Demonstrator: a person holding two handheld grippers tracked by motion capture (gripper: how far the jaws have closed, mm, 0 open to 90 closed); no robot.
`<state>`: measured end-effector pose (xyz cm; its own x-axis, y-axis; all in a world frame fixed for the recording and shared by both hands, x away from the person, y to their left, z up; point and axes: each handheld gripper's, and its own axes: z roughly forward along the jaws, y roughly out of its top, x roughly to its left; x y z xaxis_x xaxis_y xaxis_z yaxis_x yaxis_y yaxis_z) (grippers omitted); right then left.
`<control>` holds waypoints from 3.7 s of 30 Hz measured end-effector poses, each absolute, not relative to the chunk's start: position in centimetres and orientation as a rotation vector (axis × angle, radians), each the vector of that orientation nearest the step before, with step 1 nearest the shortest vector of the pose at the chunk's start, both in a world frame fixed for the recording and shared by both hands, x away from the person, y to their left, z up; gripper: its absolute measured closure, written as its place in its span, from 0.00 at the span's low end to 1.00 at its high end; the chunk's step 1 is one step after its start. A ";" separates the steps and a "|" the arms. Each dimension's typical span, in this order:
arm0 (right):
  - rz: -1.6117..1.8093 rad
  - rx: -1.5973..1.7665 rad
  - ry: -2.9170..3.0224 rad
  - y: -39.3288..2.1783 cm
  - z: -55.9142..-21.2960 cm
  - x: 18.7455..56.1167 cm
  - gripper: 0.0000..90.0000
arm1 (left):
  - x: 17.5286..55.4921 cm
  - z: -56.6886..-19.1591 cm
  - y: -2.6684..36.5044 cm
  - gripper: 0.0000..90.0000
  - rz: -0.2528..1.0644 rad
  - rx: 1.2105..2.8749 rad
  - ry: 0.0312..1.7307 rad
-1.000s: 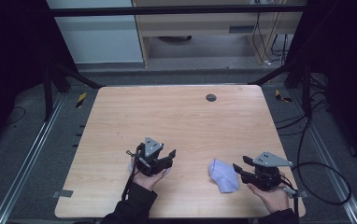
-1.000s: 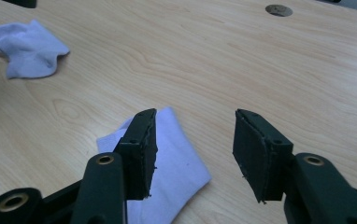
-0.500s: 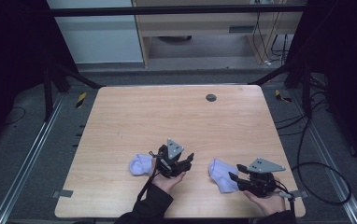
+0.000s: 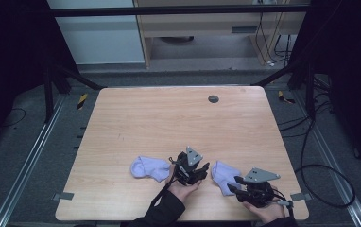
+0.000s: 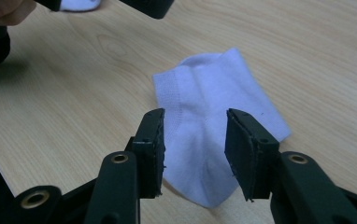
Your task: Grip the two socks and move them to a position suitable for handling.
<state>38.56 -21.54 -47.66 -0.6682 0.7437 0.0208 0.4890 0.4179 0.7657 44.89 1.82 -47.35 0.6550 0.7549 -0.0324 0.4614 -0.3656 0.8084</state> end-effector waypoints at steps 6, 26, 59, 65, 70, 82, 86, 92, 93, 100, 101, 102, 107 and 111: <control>1.091 1.055 2.401 -21.1 -48.5 38.4 0.65 | 45.2 -48.2 1.0 0.62 0.413 2.026 0.950; 1.027 1.047 2.501 -20.4 -49.6 38.7 0.89 | 45.6 -50.0 -0.8 0.74 0.360 2.085 0.960; 1.259 1.165 2.151 -23.0 -46.2 39.7 0.99 | 45.5 -50.1 -1.2 0.99 0.291 2.112 0.931; 1.233 1.240 2.089 -23.7 -46.2 41.3 0.99 | 45.5 -50.1 -1.1 0.99 0.294 2.120 0.924; 1.190 1.314 2.062 -24.2 -46.7 42.8 0.99 | 45.5 -50.1 -1.1 0.99 0.289 2.129 0.925; 1.038 1.420 2.033 -25.1 -48.3 46.6 0.98 | 45.5 -50.1 -1.1 0.99 0.295 2.133 0.932; 1.025 1.428 2.012 -25.6 -48.3 46.8 0.93 | 45.5 -50.0 -1.1 0.94 0.305 2.117 0.939; 1.020 1.404 1.969 -26.2 -47.8 46.7 0.84 | 45.4 -49.5 -0.7 0.77 0.326 2.099 0.956; 1.019 1.394 1.972 -26.3 -47.7 46.7 0.83 | 45.3 -49.4 -0.6 0.73 0.347 2.096 0.958; 0.983 1.413 2.015 -26.8 -48.3 48.1 0.75 | 44.6 -49.2 -0.7 0.59 0.384 2.112 0.961; 0.985 1.415 2.020 -26.8 -48.5 48.4 0.75 | 44.6 -49.2 -0.7 0.59 0.384 2.112 0.961; 0.982 1.425 2.026 -26.7 -48.7 48.7 0.75 | 44.5 -49.4 -0.9 0.59 0.364 2.120 0.969; 0.953 1.436 2.057 -26.7 -49.4 49.8 0.78 | 44.4 -49.8 -1.4 0.68 0.315 2.134 0.977; 0.941 1.443 2.083 -26.6 -49.8 50.0 0.81 | 44.3 -49.9 -1.5 0.76 0.297 2.127 0.989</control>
<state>49.97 -26.62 -49.75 -0.3622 0.9317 0.0272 0.6362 0.2258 0.7377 44.33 -1.53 -49.90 0.6736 0.7324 -0.0996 0.5563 -0.4136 0.7207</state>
